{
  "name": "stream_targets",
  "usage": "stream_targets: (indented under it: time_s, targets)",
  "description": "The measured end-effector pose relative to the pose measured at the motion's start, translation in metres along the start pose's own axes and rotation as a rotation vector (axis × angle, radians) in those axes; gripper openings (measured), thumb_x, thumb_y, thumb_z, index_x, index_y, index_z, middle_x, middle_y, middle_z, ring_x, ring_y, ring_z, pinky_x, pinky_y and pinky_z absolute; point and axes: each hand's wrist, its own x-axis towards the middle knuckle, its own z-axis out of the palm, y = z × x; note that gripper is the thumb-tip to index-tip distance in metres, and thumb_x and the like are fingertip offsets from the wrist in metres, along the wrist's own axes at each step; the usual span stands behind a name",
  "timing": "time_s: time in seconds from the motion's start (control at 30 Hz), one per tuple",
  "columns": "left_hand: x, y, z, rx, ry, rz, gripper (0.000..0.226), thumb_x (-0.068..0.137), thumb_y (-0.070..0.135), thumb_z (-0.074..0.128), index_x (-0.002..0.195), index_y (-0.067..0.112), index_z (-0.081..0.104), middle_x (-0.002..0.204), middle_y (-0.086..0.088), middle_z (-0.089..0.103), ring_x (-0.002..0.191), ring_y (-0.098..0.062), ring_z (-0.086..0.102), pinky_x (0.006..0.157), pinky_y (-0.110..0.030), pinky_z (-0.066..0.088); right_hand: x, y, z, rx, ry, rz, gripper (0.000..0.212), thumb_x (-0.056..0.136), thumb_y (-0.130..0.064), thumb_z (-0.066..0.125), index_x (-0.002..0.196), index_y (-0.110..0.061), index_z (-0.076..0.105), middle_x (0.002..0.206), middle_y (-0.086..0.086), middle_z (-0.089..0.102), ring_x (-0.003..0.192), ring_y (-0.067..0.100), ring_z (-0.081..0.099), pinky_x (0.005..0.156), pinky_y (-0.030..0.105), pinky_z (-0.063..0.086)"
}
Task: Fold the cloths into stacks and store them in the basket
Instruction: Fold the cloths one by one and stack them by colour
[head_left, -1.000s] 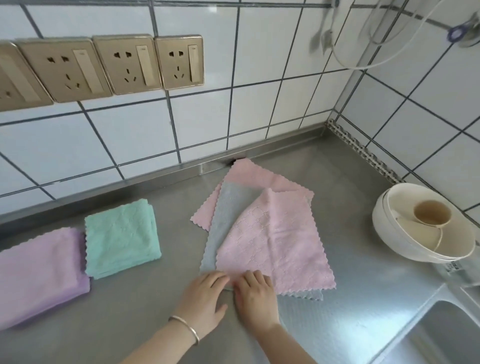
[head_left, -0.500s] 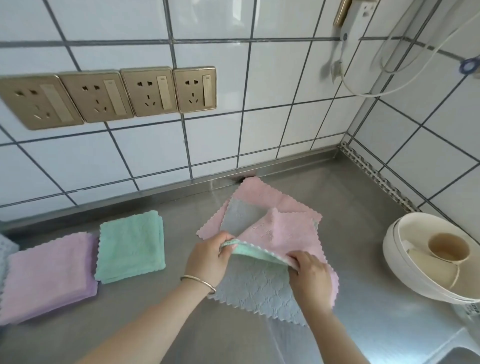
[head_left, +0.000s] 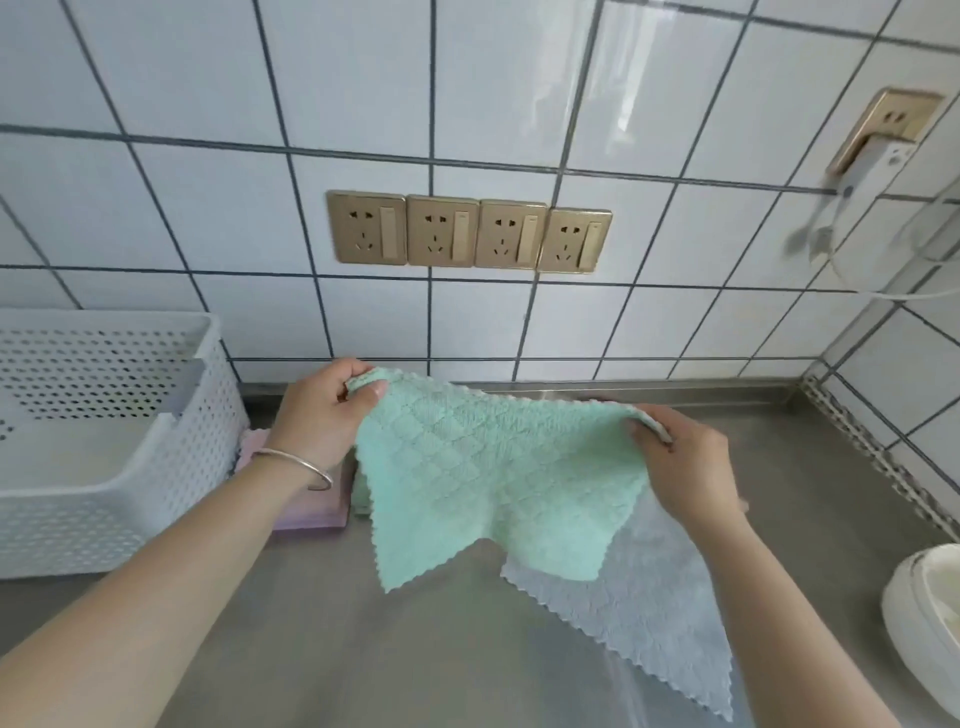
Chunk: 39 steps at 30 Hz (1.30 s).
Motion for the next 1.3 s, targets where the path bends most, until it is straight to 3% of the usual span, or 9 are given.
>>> stream_targets:
  time_s: [0.13, 0.3, 0.37, 0.43, 0.57, 0.77, 0.83, 0.97, 1.3]
  targets:
    - [-0.006, -0.028, -0.073, -0.050, 0.011, -0.039, 0.008, 0.087, 0.021, 0.060, 0.079, 0.024, 0.058, 0.064, -0.001, 0.057, 0.060, -0.016, 0.050, 0.059, -0.027, 0.037, -0.006, -0.051, 0.037, 0.098, -0.117, -0.010, 0.033, 0.091, -0.032, 0.056, 0.091, -0.001, 0.067, 0.070, 0.014, 0.060, 0.068, 0.026, 0.054, 0.060, 0.030, 0.040]
    - [-0.052, -0.044, -0.147, -0.220, -0.010, -0.058, 0.005, 0.073, 0.028, 0.057, 0.074, 0.025, 0.054, 0.058, 0.022, 0.060, 0.054, 0.007, 0.050, 0.055, -0.008, 0.037, -0.050, -0.087, 0.054, 0.388, -0.324, -0.062, 0.047, 0.086, -0.040, 0.062, 0.081, 0.007, 0.062, 0.060, 0.011, 0.051, 0.059, 0.005, 0.042, 0.051, 0.009, 0.030]
    - [-0.077, -0.056, -0.165, -0.226, -0.089, -0.064, 0.009, 0.079, 0.019, 0.062, 0.075, 0.016, 0.055, 0.058, 0.016, 0.056, 0.052, 0.006, 0.047, 0.051, -0.006, 0.033, -0.073, -0.089, 0.059, 0.481, -0.469, -0.023, 0.027, 0.088, -0.032, 0.058, 0.087, -0.009, 0.073, 0.070, -0.013, 0.071, 0.070, -0.004, 0.059, 0.066, 0.000, 0.037]
    - [-0.105, -0.070, -0.176, -0.174, -0.203, -0.076, 0.015, 0.087, 0.018, 0.060, 0.072, 0.019, 0.056, 0.055, 0.012, 0.054, 0.047, 0.004, 0.043, 0.046, -0.007, 0.030, -0.094, -0.080, 0.067, 0.483, -0.590, 0.029, 0.021, 0.088, -0.025, 0.056, 0.090, -0.022, 0.076, 0.087, -0.002, 0.075, 0.084, 0.001, 0.063, 0.081, 0.013, 0.039]
    - [-0.157, -0.113, -0.173, -0.056, -0.520, -0.189, 0.013, 0.081, 0.039, 0.064, 0.072, 0.035, 0.056, 0.062, 0.013, 0.054, 0.054, 0.001, 0.040, 0.051, -0.012, 0.027, -0.133, -0.048, 0.083, 0.415, -0.728, 0.196, 0.061, 0.056, -0.066, 0.071, 0.073, -0.008, 0.071, 0.063, -0.007, 0.052, 0.061, 0.006, 0.042, 0.058, 0.017, 0.029]
    - [-0.225, -0.187, -0.133, -0.003, -0.709, -0.417, 0.021, 0.064, 0.059, 0.051, 0.073, 0.040, 0.051, 0.061, 0.020, 0.050, 0.058, 0.002, 0.036, 0.058, -0.020, 0.028, -0.193, -0.003, 0.117, 0.222, -0.870, 0.450, 0.032, 0.058, -0.045, 0.069, 0.057, -0.013, 0.063, 0.059, -0.009, 0.054, 0.055, -0.001, 0.050, 0.055, 0.010, 0.034]
    - [-0.238, -0.199, -0.123, -0.005, -0.730, -0.462, 0.008, 0.074, 0.045, 0.059, 0.071, 0.044, 0.052, 0.059, 0.021, 0.051, 0.057, 0.002, 0.038, 0.060, -0.020, 0.030, -0.206, 0.006, 0.122, 0.185, -0.929, 0.436, 0.034, 0.059, -0.047, 0.065, 0.059, -0.014, 0.057, 0.059, -0.007, 0.046, 0.058, 0.001, 0.043, 0.057, 0.014, 0.030]
    - [-0.250, -0.216, -0.111, 0.048, -0.782, -0.520, 0.045, 0.087, 0.016, 0.059, 0.066, 0.055, 0.051, 0.051, 0.025, 0.053, 0.050, 0.004, 0.042, 0.054, -0.011, 0.031, -0.217, 0.020, 0.130, 0.083, -1.044, 0.454, 0.039, 0.082, -0.033, 0.060, 0.049, -0.023, 0.041, 0.051, -0.013, 0.035, 0.052, 0.001, 0.034, 0.054, 0.017, 0.023]
    - [-0.184, -0.224, -0.093, -0.023, -0.558, -0.593, 0.018, 0.087, 0.016, 0.059, 0.070, 0.017, 0.052, 0.063, 0.001, 0.053, 0.060, -0.015, 0.044, 0.060, -0.029, 0.033, -0.172, 0.017, 0.179, 0.092, -0.704, 0.521, 0.017, 0.093, -0.014, 0.053, 0.087, -0.003, 0.065, 0.075, 0.006, 0.054, 0.067, 0.016, 0.046, 0.061, 0.027, 0.034]
